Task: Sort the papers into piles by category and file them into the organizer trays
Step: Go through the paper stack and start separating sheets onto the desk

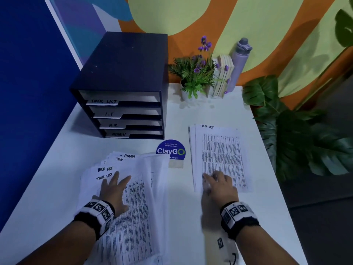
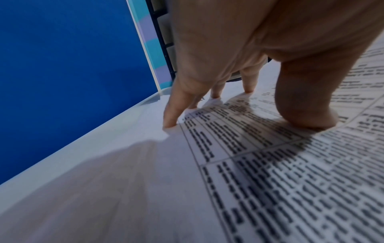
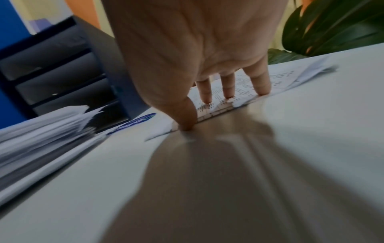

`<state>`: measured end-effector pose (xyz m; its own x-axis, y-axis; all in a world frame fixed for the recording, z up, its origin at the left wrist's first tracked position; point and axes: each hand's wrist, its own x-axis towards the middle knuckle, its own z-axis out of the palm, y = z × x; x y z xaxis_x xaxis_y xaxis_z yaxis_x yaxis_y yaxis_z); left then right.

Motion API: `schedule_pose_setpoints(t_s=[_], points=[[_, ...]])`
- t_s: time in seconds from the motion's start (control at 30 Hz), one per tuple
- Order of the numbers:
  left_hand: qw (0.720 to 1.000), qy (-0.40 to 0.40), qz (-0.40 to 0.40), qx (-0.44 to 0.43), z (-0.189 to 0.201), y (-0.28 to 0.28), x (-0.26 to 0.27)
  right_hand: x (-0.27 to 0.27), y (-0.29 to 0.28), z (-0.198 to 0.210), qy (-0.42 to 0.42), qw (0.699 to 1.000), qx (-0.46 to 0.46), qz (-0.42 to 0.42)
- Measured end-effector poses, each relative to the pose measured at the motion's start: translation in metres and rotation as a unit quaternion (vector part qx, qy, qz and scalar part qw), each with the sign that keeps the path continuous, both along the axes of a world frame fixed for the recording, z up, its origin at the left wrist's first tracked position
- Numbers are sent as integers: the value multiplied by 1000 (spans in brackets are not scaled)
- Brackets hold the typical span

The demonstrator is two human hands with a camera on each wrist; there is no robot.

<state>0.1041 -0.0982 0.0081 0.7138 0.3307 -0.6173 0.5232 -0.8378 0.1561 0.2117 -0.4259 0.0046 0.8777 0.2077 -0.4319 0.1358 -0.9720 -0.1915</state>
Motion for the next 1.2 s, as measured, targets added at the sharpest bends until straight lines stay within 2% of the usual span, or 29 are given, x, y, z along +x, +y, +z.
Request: schedule_pose_setpoints(t_s=[0.37,0.57,0.73,0.9,1.0,1.1,1.2], points=[[1000,9,-1,6,-2,1,-1,76,-61,-5,17,999,4,-37],[1000,6,-4,12,-6,2,-2,94,-74,-4,45,999,-23,-12],[1000,0,-10,5,-10,6,-5,73,-62,-10,-3,1000,-24,-14],[999,-17,-34,-4,-7,13,-10,53,-23,13,40,999,8,29],[997,-69,-29,-9,-3,27,-22,34,11,32,49,997,56,26],[990,-132,44,24,-2,41,-39,1,48,48,25,994,109,13],[980,-134,139,40,-6,62,-60,-55,87,47,38,983,179,-10]])
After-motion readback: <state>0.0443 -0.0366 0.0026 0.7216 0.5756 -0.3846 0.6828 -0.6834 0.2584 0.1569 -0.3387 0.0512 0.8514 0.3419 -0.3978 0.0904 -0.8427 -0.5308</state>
